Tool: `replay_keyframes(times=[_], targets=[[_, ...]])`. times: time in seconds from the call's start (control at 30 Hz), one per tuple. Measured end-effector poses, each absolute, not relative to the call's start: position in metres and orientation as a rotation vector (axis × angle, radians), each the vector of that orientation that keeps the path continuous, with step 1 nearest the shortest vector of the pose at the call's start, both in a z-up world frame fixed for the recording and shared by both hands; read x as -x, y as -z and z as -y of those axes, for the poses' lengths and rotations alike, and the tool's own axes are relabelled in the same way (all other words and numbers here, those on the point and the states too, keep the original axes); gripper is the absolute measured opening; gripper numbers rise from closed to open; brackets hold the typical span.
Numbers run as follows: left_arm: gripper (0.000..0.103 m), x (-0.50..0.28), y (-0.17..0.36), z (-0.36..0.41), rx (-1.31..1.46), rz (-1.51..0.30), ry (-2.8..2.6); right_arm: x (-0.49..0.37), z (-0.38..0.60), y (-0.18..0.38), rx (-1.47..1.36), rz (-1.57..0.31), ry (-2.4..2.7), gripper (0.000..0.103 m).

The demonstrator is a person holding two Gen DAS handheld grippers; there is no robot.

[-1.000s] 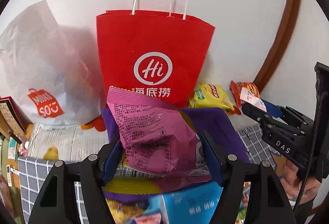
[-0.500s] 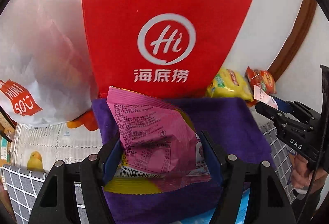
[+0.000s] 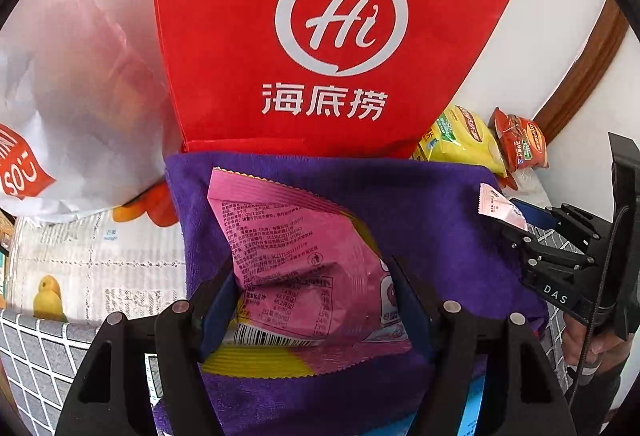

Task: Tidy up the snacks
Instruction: 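Carry the candy packet with the right tool onto the purple towel and release, then lower the pink snack bag onto the purple towel and open the left tool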

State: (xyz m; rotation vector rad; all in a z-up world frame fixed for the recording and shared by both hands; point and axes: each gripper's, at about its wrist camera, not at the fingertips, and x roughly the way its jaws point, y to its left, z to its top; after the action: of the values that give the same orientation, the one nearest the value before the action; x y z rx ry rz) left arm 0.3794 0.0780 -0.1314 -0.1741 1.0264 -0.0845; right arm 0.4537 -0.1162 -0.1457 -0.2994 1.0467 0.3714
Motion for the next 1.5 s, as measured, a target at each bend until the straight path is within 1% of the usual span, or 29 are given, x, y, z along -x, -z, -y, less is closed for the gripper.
replay_keyframes(times=[0.33,0.57,0.6,0.63,0.7,0.97,1.07,1.17,1.23,1.3,1.33,1.5], targets=[[0.070,-0.383,0.141,-0.071,0.165,-1.046,0.088,-0.460,0.120,0.154,0.293,-1.095,-0.345,0.043],[0.070,-0.386,0.145,-0.065,0.161,-1.055,0.100,-0.462,0.122,0.152,0.282,-1.095,-0.339,0.044],[0.070,-0.387,0.145,-0.064,0.162,-1.056,0.101,-0.461,0.121,0.151,0.282,-1.092,-0.340,0.047],[0.070,-0.387,0.146,-0.065,0.163,-1.058,0.101,-0.461,0.121,0.149,0.281,-1.088,-0.341,0.051],[0.070,-0.387,0.147,-0.065,0.167,-1.063,0.101,-0.459,0.121,0.144,0.273,-1.074,-0.338,0.055],[0.070,-0.386,0.144,-0.066,0.175,-1.051,0.125,-0.449,0.120,0.113,0.208,-1.022,-0.370,0.058],[0.070,-0.385,0.143,-0.065,0.170,-1.054,0.138,-0.443,0.116,0.103,0.215,-0.981,-0.369,0.065],[0.071,-0.384,0.141,-0.062,0.165,-1.056,0.137,-0.439,0.113,0.097,0.208,-0.948,-0.373,0.067],[0.072,-0.384,0.139,-0.062,0.174,-1.056,0.145,-0.438,0.113,0.095,0.200,-0.934,-0.383,0.067],[0.082,-0.384,0.136,-0.063,0.187,-1.047,0.156,-0.438,0.113,0.094,0.186,-0.942,-0.399,0.071],[0.083,-0.383,0.133,-0.064,0.195,-1.039,0.158,-0.439,0.113,0.094,0.175,-0.951,-0.408,0.073],[0.084,-0.377,0.121,-0.066,0.181,-1.011,0.133,-0.440,0.114,0.091,0.152,-0.957,-0.384,0.073]])
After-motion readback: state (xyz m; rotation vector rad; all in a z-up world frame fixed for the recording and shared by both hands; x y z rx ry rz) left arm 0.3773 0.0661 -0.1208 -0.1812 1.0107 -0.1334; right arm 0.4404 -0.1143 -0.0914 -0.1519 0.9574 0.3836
